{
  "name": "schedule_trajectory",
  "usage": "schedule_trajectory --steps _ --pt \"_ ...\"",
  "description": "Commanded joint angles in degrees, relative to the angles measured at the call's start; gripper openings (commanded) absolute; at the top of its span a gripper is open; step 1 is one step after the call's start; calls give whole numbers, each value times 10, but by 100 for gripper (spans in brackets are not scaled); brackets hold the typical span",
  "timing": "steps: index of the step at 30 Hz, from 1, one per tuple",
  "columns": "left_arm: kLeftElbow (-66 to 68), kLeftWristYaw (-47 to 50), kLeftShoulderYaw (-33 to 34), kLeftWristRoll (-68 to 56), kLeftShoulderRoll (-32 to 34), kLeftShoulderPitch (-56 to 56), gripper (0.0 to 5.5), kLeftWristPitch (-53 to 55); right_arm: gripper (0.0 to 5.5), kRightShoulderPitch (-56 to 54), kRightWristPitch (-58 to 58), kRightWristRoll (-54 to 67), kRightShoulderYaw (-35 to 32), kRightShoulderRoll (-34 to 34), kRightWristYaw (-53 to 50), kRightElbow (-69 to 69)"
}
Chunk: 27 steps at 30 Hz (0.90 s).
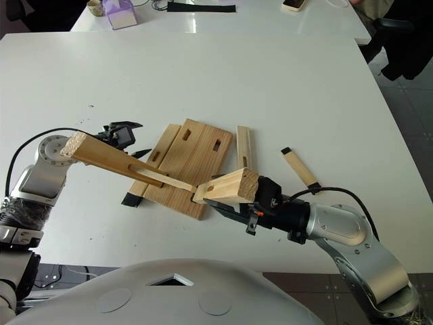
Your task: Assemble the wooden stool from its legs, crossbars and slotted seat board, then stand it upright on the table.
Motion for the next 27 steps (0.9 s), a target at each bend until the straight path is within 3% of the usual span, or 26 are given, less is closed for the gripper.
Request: schedule_trajectory --steps 1,13,27 --pt "-20 -14 11 -12 18 -1 380 1 200 26 -4 -39 0 -20 11 35" --pt "-101 -72 47 -56 79 24 380 3 200 62 10 22 -51 -35 27 45" --pt "-186 -161 57 -129 132 101 380 9 200 -24 13 12 -39 -58 39 85"
